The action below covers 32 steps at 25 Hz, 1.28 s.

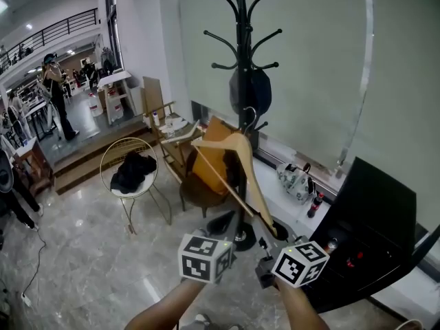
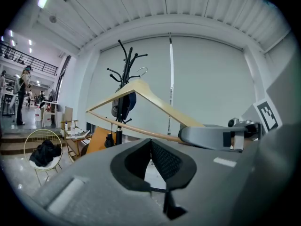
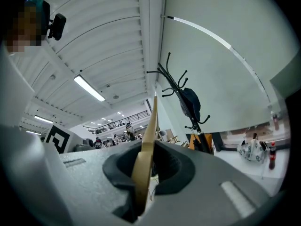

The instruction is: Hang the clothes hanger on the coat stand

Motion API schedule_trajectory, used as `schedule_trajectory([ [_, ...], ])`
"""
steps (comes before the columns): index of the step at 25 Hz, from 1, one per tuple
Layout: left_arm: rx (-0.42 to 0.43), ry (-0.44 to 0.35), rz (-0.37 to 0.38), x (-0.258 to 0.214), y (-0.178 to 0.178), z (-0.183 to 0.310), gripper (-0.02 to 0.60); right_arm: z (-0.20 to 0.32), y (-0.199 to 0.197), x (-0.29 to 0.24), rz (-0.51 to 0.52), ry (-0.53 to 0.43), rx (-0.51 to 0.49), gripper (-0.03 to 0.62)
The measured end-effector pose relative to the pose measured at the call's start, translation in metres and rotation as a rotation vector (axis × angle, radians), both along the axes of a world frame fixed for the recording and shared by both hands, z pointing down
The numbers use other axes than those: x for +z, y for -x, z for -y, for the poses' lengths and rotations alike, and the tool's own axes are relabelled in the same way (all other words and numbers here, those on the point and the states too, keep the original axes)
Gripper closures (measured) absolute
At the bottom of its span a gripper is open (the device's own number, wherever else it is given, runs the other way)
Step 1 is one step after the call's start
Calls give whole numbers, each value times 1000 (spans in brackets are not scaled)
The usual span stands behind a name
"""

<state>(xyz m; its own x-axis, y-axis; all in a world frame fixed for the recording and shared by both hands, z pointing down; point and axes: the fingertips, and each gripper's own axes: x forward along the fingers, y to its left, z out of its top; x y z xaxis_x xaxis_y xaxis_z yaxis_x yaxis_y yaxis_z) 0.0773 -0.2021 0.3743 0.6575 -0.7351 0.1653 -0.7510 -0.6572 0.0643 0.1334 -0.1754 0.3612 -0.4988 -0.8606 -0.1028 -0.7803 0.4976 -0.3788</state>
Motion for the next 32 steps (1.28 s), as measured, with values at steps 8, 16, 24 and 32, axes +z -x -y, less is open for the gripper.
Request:
schedule_trajectory([
  [8, 5, -8, -21, -2, -9, 26, 577, 23, -9, 2, -16, 1, 8, 553],
  [16, 24, -15, -45, -6, -9, 62, 577, 57, -8, -4, -32, -6, 17, 553],
  [24, 31, -22, -57, -17, 0, 118, 577, 107, -3, -17, -49, -24, 27, 553],
  [32, 40, -39, -75, -26, 11, 171, 577, 159, 4, -28, -67, -40, 42, 553],
])
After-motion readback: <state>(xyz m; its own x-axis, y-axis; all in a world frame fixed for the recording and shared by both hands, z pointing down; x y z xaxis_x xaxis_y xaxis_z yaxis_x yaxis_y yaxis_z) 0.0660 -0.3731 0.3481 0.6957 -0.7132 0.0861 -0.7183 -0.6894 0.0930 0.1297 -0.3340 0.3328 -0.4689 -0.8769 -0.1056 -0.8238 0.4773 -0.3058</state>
